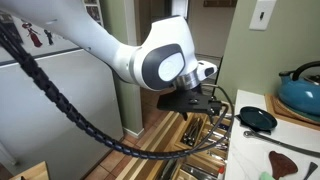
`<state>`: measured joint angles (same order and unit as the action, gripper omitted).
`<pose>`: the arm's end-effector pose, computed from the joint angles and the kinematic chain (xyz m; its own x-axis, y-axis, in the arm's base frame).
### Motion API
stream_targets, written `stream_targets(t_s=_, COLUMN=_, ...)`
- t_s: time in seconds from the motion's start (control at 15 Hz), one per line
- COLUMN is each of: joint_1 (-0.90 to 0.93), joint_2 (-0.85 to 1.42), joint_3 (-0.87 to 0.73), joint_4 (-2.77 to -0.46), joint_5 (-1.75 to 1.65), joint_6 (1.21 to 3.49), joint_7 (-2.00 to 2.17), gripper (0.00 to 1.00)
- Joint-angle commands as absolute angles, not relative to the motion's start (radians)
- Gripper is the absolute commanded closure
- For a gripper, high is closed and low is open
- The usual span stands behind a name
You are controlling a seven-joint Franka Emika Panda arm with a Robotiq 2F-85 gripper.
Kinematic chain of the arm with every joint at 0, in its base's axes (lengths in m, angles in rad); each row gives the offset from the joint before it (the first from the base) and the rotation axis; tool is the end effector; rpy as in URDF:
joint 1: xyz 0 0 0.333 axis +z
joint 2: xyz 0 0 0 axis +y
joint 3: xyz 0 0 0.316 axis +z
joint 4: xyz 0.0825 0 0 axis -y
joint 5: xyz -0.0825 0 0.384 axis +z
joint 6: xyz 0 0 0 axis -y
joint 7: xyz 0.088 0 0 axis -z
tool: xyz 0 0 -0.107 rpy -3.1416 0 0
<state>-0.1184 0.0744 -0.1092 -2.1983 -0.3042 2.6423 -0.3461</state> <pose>0.5593 -0.1209 0.3883 0.8958 0.3808 0.2290 0.2951 -0.8952 0.3340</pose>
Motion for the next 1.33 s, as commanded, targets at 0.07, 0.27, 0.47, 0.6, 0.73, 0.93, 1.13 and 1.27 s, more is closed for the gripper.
stream_targets(t_s=0.07, joint_1=-0.133, joint_2=0.139, joint_3=-0.205, joint_4=-2.096, joint_5=-0.623, joint_6=2.672, joint_7=-0.032, gripper=0.00)
stream_targets(t_s=0.27, joint_1=-0.129, joint_2=0.184, joint_3=-0.256, joint_4=-2.040, joint_5=-0.768, joint_6=2.626, joint_7=0.188, gripper=0.00)
stream_targets(t_s=0.47, joint_1=-0.114, joint_2=0.205, joint_3=-0.281, joint_4=-2.020, joint_5=-0.865, joint_6=2.534, joint_7=0.388, gripper=0.00)
stream_targets(t_s=0.6, joint_1=-0.115, joint_2=0.226, joint_3=-0.279, joint_4=-2.007, joint_5=-0.891, joint_6=2.452, joint_7=0.471, gripper=0.00)
stream_targets(t_s=0.73, joint_1=-0.120, joint_2=0.247, joint_3=-0.281, joint_4=-1.995, joint_5=-0.930, joint_6=2.398, joint_7=0.543, gripper=0.00)
stream_targets(t_s=0.93, joint_1=-0.134, joint_2=0.265, joint_3=-0.281, joint_4=-1.991, joint_5=-0.938, joint_6=2.362, joint_7=0.599, gripper=0.00)
stream_targets(t_s=1.13, joint_1=-0.152, joint_2=0.282, joint_3=-0.284, joint_4=-1.989, joint_5=-0.944, joint_6=2.401, joint_7=0.596, gripper=0.00)
stream_targets(t_s=1.27, joint_1=-0.167, joint_2=0.293, joint_3=-0.284, joint_4=-1.984, joint_5=-0.946, joint_6=2.434, joint_7=0.565, gripper=0.00)
